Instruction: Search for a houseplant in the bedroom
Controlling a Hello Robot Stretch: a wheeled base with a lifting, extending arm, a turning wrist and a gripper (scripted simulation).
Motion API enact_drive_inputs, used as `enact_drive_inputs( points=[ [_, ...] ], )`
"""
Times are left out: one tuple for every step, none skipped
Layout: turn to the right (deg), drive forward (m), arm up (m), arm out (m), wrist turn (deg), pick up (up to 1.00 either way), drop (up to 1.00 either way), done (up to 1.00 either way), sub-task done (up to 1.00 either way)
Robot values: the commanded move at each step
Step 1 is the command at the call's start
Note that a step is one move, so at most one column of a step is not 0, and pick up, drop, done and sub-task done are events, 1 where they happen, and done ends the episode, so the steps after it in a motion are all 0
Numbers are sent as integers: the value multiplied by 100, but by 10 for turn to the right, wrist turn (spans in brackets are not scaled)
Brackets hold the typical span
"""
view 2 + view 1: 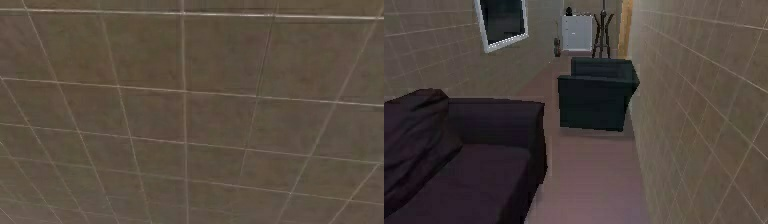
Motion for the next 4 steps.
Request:
enact_drive_inputs(
  points=[
    [0, 100, 0, 0, 0, 0, 0, 0, 0],
    [0, 65, 0, 0, 0, 0, 0, 0, 0],
    [-450, 0, 0, 0, 0, 0, 0, 0, 0],
    [0, 80, 0, 0, 0, 0, 0, 0, 0]
  ],
)
